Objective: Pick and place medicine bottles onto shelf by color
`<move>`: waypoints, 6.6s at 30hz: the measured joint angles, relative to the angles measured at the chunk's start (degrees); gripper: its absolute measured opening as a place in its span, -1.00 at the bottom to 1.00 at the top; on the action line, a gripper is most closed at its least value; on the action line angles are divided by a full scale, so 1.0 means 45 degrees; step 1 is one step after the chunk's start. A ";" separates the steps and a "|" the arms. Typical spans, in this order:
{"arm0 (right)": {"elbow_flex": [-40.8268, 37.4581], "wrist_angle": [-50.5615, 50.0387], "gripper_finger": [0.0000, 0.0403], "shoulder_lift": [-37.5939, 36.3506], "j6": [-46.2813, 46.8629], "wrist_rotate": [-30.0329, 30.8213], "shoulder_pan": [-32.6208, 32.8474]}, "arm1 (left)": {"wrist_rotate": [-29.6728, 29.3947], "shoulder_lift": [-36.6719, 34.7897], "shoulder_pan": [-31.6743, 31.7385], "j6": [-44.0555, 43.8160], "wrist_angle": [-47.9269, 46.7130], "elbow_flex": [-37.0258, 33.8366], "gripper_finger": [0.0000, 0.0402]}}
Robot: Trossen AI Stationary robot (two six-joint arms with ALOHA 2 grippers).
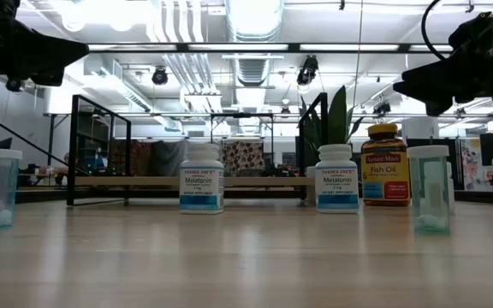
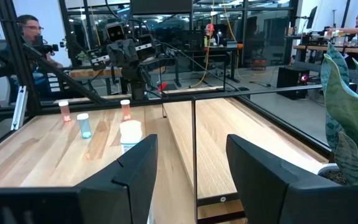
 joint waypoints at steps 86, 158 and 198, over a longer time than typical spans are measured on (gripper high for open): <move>-0.0005 0.2534 -0.09 0.0072 0.3470 0.0454 0.0000 | -0.0138 0.2232 0.0010 -0.1633 0.7996 0.2007 -1.00; 0.1239 0.2394 -0.09 0.0088 -0.1506 0.0316 0.0000 | 0.5132 1.9623 0.5019 -0.5654 -0.9163 1.5620 0.22; 0.1243 0.1899 -0.09 0.0092 -0.1331 0.0321 0.0000 | 0.6305 2.0401 0.6086 -0.5327 -0.9972 1.4911 -0.22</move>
